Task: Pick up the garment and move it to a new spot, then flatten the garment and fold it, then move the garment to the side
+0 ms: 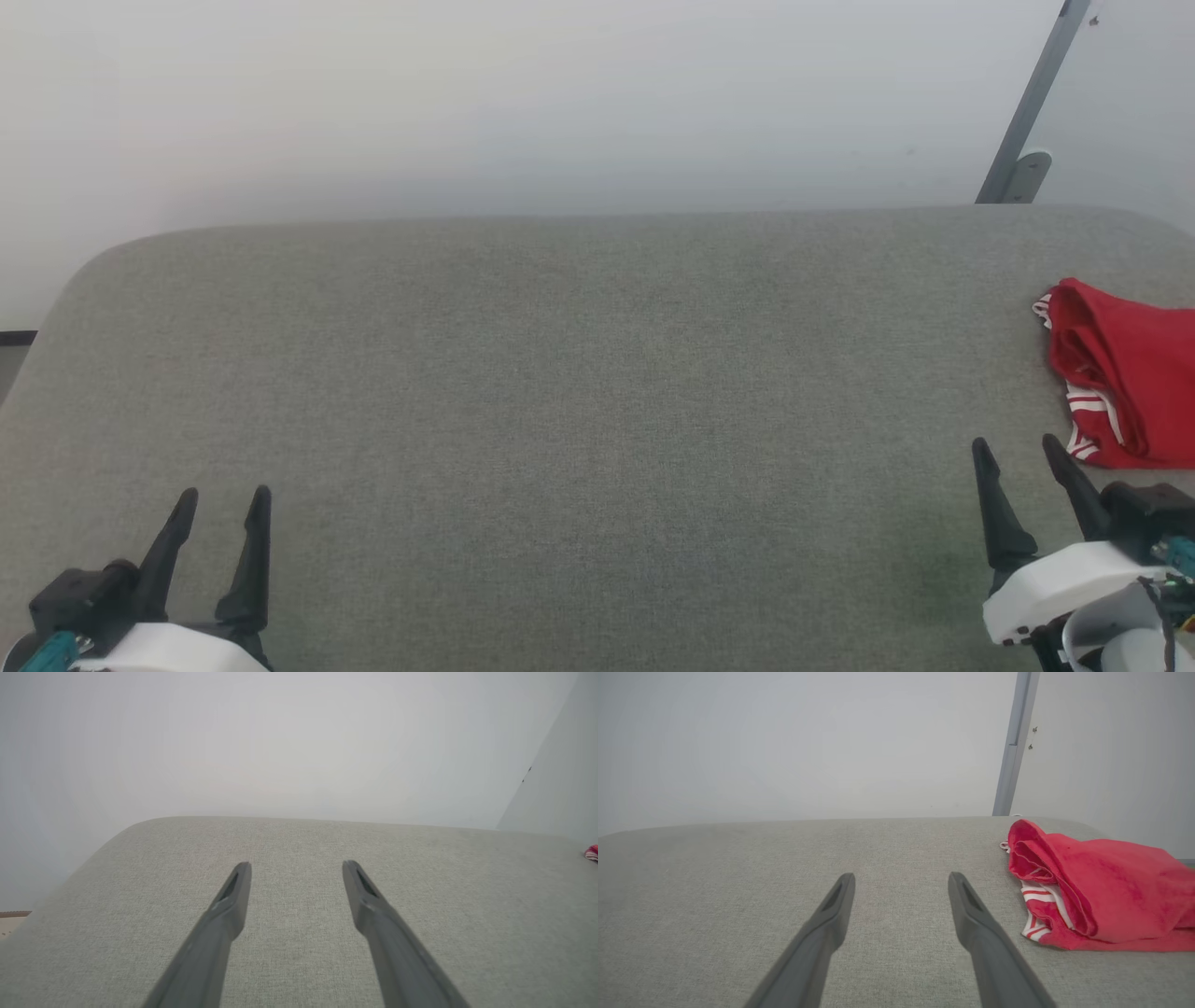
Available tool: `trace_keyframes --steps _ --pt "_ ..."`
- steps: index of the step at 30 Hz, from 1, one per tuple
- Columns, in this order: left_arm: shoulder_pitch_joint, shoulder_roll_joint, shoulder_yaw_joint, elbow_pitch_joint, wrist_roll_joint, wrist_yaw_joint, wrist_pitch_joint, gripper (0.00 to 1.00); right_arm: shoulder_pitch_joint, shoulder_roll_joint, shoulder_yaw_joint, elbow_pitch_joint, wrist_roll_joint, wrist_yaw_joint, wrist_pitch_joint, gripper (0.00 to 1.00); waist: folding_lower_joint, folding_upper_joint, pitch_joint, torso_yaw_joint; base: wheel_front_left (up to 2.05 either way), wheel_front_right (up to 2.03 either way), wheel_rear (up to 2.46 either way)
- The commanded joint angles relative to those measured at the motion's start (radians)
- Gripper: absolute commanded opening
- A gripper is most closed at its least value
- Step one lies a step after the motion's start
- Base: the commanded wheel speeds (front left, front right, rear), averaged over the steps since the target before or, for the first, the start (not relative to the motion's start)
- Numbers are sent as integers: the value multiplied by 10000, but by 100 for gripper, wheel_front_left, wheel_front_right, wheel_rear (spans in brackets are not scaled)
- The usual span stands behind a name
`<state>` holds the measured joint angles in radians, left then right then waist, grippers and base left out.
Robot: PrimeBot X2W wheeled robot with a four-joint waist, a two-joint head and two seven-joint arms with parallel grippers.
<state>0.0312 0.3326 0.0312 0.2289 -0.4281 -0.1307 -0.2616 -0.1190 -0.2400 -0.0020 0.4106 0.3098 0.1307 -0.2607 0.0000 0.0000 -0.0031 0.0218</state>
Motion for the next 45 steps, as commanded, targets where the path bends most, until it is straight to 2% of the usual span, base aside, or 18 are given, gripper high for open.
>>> trace_keyframes --steps 1,27,28,33,45 --pt "128 -38 65 -63 22 10 -40 100 157 109 -45 -147 -97 -1 -50 100 0 0 -17 -1 0 0 0" --pt "368 -296 114 -365 232 10 -40 100 414 397 -181 -704 -407 -1 -49 100 0 0 -86 21 0 0 0" --pt "271 -293 104 -359 157 0 0 0 336 374 -188 -640 -385 0 0 0 0 0 -87 23 0 0 0" --pt "391 -677 -32 75 122 0 49 0 650 586 -144 -209 -369 0 62 0 0 0 -88 22 0 0 0" --pt "101 -1027 112 97 -1764 0 640 0 555 798 -314 -410 1735 0 666 0 0 0 -74 -1 0 0 0"
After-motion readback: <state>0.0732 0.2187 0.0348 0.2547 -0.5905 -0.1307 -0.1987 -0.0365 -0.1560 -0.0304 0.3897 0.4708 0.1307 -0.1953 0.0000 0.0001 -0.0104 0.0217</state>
